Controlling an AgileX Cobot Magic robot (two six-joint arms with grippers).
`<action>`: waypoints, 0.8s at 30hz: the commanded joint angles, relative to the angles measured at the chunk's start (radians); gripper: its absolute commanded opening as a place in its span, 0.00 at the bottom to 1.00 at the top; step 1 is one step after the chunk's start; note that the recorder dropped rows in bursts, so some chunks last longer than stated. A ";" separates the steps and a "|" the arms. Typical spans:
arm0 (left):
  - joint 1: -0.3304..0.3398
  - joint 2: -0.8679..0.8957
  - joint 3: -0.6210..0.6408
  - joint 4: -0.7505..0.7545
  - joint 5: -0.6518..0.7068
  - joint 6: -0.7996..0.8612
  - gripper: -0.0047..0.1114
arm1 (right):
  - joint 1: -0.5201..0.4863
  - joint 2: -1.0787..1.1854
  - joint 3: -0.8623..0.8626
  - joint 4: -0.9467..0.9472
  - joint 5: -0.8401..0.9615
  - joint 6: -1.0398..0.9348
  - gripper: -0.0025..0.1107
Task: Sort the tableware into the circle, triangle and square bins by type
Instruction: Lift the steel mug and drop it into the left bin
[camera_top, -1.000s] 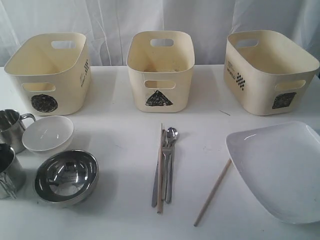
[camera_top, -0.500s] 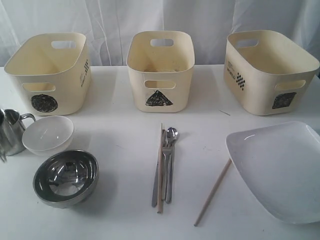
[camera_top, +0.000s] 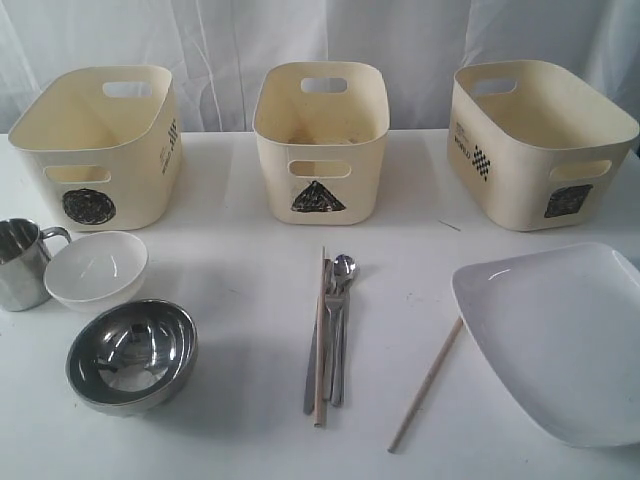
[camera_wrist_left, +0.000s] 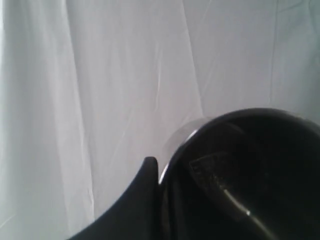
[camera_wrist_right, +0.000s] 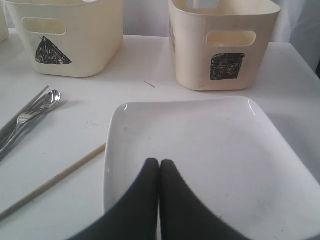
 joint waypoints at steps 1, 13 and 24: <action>-0.006 0.258 -0.050 0.008 -0.074 0.027 0.04 | 0.003 -0.006 0.002 -0.004 -0.005 0.001 0.02; -0.040 0.654 -0.351 0.384 0.516 -0.385 0.14 | 0.003 -0.006 0.002 -0.004 -0.005 0.001 0.02; -0.046 0.556 -0.351 0.495 0.790 -0.578 0.43 | 0.003 -0.006 0.002 -0.004 -0.005 0.001 0.02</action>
